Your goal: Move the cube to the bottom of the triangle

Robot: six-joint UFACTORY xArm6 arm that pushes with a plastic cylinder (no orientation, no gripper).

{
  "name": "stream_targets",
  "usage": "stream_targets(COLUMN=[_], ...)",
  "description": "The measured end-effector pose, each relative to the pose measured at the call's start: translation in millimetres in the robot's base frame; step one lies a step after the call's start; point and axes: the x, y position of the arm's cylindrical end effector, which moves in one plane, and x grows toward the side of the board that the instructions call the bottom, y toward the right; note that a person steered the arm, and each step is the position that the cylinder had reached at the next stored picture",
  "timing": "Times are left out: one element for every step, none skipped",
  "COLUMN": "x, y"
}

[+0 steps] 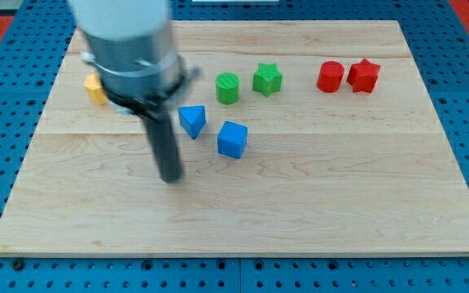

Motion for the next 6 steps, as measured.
stream_targets(x=[25, -24, -70, -85, -65, -43], y=[89, 91, 99, 96, 25, -28])
